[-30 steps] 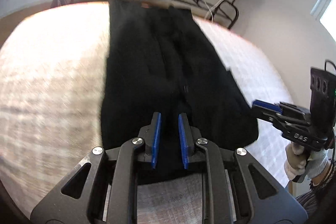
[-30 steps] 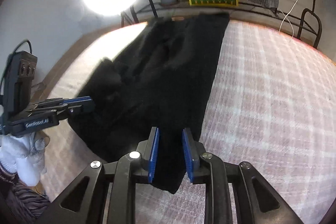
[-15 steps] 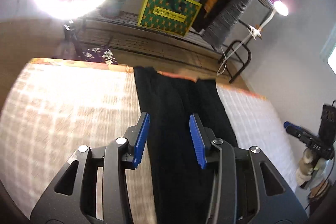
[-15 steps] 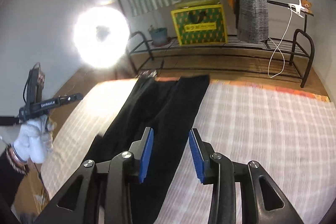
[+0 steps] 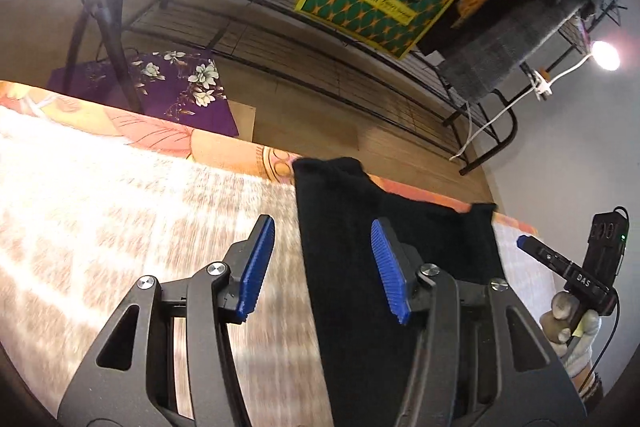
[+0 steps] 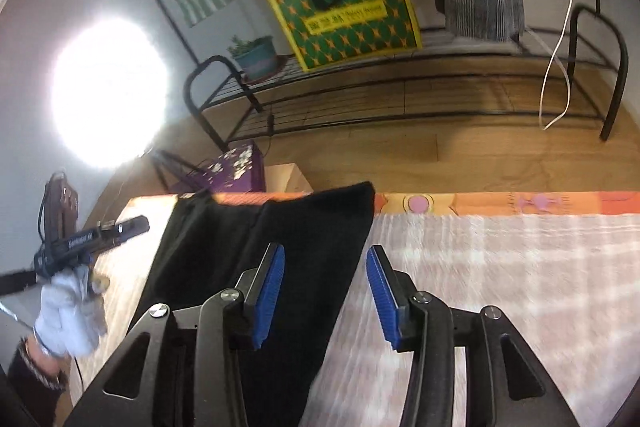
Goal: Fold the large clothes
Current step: 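Lift the collar end with both tools and fold it over the hem fold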
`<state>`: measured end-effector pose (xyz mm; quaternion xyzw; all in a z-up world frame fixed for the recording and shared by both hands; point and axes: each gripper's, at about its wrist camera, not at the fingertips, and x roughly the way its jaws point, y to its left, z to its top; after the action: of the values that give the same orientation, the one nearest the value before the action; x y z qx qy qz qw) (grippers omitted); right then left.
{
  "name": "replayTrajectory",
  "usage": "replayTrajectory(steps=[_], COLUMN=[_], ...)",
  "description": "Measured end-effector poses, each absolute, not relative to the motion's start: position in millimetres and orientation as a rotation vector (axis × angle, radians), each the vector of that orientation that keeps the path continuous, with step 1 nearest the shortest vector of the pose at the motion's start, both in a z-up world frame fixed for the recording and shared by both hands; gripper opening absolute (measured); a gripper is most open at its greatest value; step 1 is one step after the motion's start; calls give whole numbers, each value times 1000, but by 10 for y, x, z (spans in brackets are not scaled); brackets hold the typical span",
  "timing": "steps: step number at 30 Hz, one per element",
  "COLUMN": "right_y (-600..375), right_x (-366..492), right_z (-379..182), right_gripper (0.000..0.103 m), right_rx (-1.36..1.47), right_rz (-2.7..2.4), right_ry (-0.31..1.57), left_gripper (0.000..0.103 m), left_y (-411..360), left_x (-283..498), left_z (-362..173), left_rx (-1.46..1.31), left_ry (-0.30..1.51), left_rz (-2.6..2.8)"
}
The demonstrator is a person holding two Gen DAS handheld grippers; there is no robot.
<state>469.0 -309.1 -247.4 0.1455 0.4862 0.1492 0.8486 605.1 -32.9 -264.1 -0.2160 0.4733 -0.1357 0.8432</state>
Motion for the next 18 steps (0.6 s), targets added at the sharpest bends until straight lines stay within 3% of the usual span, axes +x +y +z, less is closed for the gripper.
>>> replayTrajectory(steps=[6, 12, 13, 15, 16, 18], right_y=[-2982, -2768, -2729, -2652, -2635, -2629], right_x=[5127, 5246, 5242, 5248, 5263, 5252], right_z=[-2892, -2916, -2914, -2917, -2918, -2903], right_gripper=[47, 46, 44, 32, 26, 12], right_rx=[319, 233, 213, 173, 165, 166], right_rz=[281, 295, 301, 324, 328, 336], right_ry=[1067, 1061, 1060, 1071, 1073, 1068], left_gripper=[52, 51, 49, 31, 17, 11], left_y=[-542, -758, -783, -846, -867, -891], left_x=[6369, 6437, 6438, 6431, 6418, 6392], left_z=[-2786, -2781, -2776, -2772, -2766, -2733], left_rx=[-345, -242, -230, -197, -185, -192], left_ry=[1000, 962, 962, 965, 963, 956], left_rz=[-290, -297, -304, -318, -323, -335])
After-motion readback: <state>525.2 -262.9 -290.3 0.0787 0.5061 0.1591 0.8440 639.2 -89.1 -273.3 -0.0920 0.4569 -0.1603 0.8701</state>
